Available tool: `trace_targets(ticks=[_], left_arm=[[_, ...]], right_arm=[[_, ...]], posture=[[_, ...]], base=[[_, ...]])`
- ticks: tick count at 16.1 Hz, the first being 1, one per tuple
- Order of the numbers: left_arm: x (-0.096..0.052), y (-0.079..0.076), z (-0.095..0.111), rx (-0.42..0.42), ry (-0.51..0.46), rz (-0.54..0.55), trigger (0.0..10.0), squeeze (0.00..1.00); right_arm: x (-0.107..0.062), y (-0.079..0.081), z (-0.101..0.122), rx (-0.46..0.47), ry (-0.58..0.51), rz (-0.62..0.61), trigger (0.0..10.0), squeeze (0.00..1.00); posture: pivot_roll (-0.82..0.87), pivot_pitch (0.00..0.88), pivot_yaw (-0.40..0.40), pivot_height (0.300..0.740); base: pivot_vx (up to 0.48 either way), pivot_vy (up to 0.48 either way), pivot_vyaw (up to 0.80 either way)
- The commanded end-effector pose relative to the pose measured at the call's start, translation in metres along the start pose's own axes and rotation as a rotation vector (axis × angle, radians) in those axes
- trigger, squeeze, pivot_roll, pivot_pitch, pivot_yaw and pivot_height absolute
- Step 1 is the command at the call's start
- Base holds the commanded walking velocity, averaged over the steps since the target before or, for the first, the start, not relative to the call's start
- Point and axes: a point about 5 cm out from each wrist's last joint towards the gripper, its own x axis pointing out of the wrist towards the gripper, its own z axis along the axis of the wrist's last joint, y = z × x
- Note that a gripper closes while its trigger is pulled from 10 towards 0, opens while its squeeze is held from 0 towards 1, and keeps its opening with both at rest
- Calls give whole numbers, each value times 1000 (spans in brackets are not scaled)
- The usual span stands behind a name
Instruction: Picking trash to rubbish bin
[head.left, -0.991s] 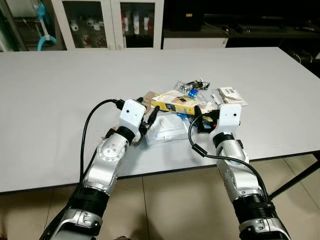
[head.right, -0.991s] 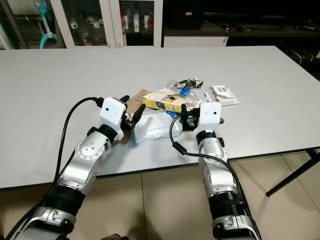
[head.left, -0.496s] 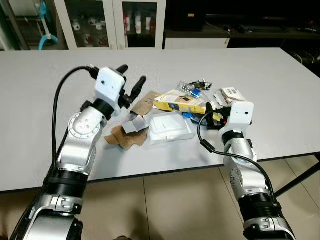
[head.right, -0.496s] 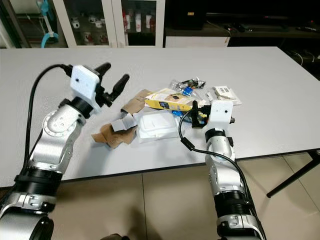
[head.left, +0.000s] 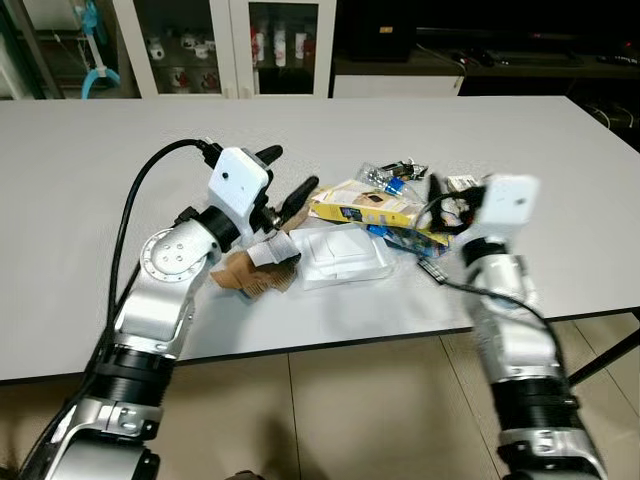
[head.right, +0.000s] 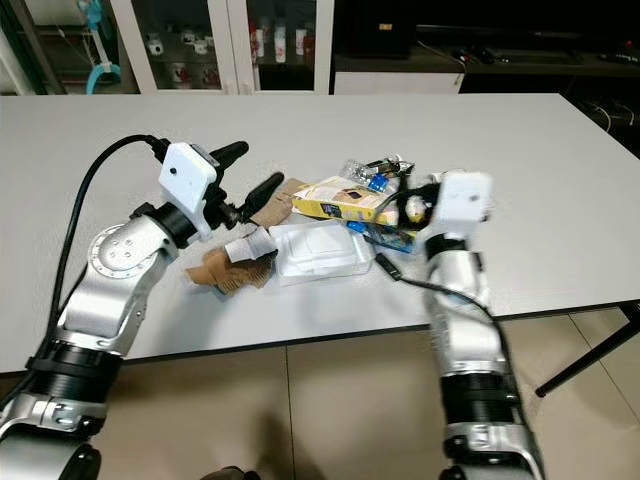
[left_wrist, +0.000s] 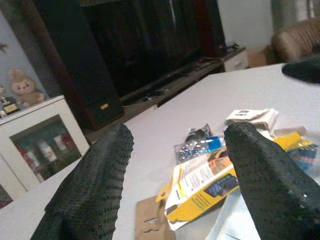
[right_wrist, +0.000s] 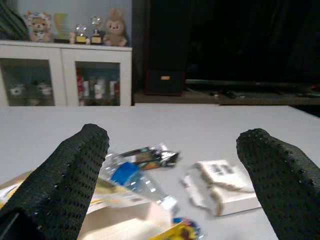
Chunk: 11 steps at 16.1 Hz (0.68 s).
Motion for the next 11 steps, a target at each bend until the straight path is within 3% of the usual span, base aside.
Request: trace_targets(ticks=[1,4,7,10,11], left_arm=[[2,-7,3,14,-7,-64,10000,1000],[4,-11,16,48,-59,-120,10000,1000],[7,-14,19,45,-43,-142,10000,1000],[12,-27,21,43,-27,-251,10000,1000],[15,-32,20,78,-13,-274,10000,1000]], right_arm=[[-2,-11,2,-12,2,-18,10000,0],[-5,-26,-1,-67,67,-9,10000,0],[-10,-39,-4,-71,83,-75,10000,0],[-13,-40,-10,-88,136,-42,10000,0],[-13,-40,-14,-99,170,-25,10000,0]], posture=[[-29,4,-42,740],[-35,10,-37,740],[-38,12,-34,740],[-37,10,-30,740],[-34,11,-31,740]], base=[[0,0,0],[0,0,0],[0,0,0],[0,0,0],[0,0,0]])
